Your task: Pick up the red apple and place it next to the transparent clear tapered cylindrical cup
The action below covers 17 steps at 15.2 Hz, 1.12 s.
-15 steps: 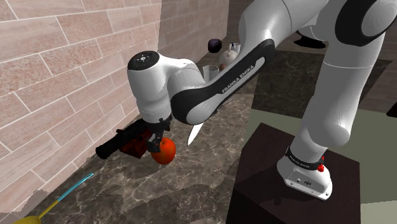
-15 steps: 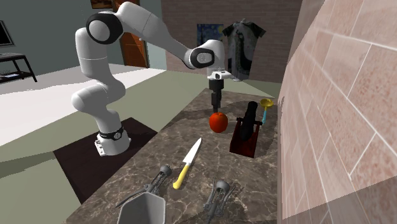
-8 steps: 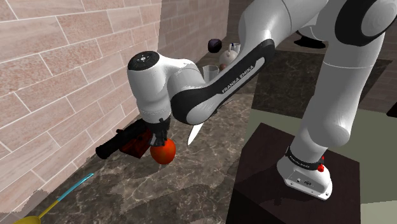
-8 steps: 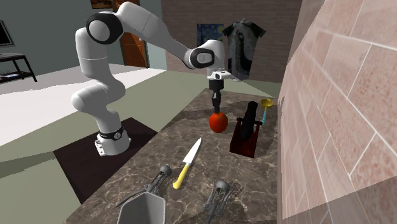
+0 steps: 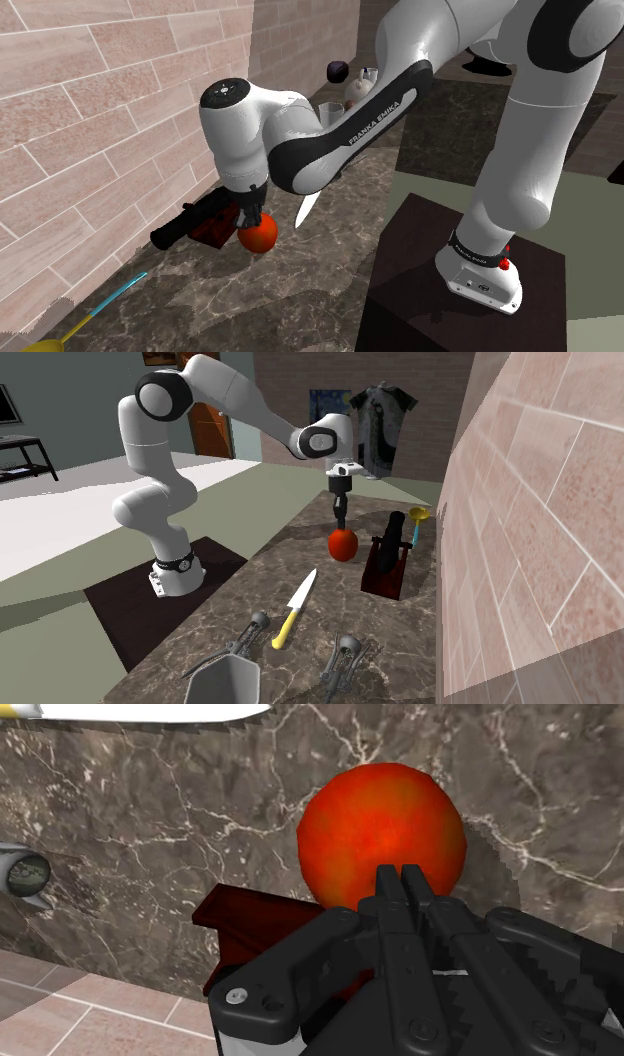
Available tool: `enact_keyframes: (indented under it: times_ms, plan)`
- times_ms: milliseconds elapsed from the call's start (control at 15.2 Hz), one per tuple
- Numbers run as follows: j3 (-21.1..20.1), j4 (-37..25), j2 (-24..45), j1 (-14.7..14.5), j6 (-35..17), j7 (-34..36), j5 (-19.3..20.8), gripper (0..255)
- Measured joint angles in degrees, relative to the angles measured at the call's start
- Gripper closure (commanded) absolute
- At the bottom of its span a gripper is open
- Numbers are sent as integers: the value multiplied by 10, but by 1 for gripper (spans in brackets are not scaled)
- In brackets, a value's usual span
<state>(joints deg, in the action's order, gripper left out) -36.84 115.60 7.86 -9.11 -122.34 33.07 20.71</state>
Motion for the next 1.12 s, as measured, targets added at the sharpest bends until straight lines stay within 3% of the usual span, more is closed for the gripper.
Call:
enact_keyframes:
  times_ms: [1122]
  plan:
    - [-6,-80,-47,6,109,-52,-50,255]
